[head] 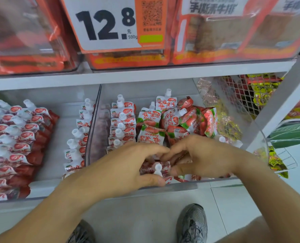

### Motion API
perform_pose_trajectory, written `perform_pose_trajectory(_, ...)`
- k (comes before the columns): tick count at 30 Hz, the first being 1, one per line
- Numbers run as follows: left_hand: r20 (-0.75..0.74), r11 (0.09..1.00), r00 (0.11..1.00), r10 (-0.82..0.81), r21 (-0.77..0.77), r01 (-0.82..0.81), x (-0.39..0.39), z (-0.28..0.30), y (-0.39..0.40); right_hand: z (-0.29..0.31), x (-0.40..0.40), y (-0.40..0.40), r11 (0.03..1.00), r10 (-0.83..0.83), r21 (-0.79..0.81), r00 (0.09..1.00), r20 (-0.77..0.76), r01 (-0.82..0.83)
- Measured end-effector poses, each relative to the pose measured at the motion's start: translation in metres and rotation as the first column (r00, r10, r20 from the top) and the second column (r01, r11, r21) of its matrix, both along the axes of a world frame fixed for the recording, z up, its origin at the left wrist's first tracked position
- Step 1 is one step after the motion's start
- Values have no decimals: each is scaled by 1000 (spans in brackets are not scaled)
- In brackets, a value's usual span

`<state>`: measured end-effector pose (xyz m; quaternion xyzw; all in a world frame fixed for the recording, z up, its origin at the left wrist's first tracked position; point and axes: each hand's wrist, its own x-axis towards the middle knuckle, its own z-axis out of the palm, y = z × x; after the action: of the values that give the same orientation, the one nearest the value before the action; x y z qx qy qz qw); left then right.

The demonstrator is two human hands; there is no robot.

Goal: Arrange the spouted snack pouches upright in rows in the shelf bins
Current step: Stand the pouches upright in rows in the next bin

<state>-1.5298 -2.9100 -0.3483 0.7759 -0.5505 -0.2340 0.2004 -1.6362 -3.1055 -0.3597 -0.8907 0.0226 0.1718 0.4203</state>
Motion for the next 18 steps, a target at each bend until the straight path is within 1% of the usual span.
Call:
perform_pose_trajectory(1, 14, 1000, 1000, -17, 6, 17, -3, 0, -1, 2, 2, -4, 1000, -29, 3, 999, 21, 29)
perform_pose_trajectory(2, 38, 999, 999, -34, 15, 34, -5, -1, -1, 3, 5, -9, 996, -90, -4, 993, 80, 91)
perform_pose_trajectory(4, 50, 999, 998, -38, 24, 37, -6, -1, 1, 5, 14, -11, 969, -235, -23, 940, 246, 248)
perform_pose_trajectory(5, 35, 999, 999, -25, 27, 24, -6, 0, 2, 6, 21, -8, 958, -252, -55, 914, 317, 283)
perform_pose_trajectory(6, 20, 1000, 1000, -9, 25, 9, -6, 0, 3, 4, 29, -5, 955, -202, -128, 905, 375, 267)
perform_pose_trajectory(7, 14, 1000, 1000, 2, 16, -3, -6, 0, 4, 1, 38, -1, 951, -110, -227, 915, 387, 210)
perform_pose_trajectory(9, 13, 1000, 1000, 4, -7, -4, -6, 0, 5, -10, 57, 5, 907, 70, -415, 951, 300, 64)
perform_pose_trajectory(10, 11, 1000, 1000, -1, -17, 2, -7, 0, 5, -17, 65, 6, 867, 124, -498, 961, 245, 15)
perform_pose_trajectory(12, -28, 999, 1000, 11, -32, -11, -7, 0, 6, -23, 74, 4, 823, 143, -569, 970, 197, -6)
perform_pose_trajectory(13, -82, 998, 996, 36, -56, -41, -7, -1, 7, -23, 75, 2, 827, 144, -561, 969, 200, -7)
perform_pose_trajectory(15, -193, 970, 970, 145, -166, -178, -6, -1, 9, -15, 70, 0, 866, 138, -500, 969, 204, -18)
perform_pose_trajectory(16, -192, 932, 957, 217, -250, -261, -4, 0, 10, -9, 65, -3, 896, 95, -445, 972, 216, 11)
perform_pose_trajectory(17, -145, 889, 947, 286, -328, -319, -2, 2, 12, -4, 59, -6, 936, 21, -346, 969, 247, 68)
perform_pose_trajectory(18, -70, 859, 937, 342, -382, -342, 1, 4, 12, 1, 54, -9, 968, -79, -206, 954, 291, 142)
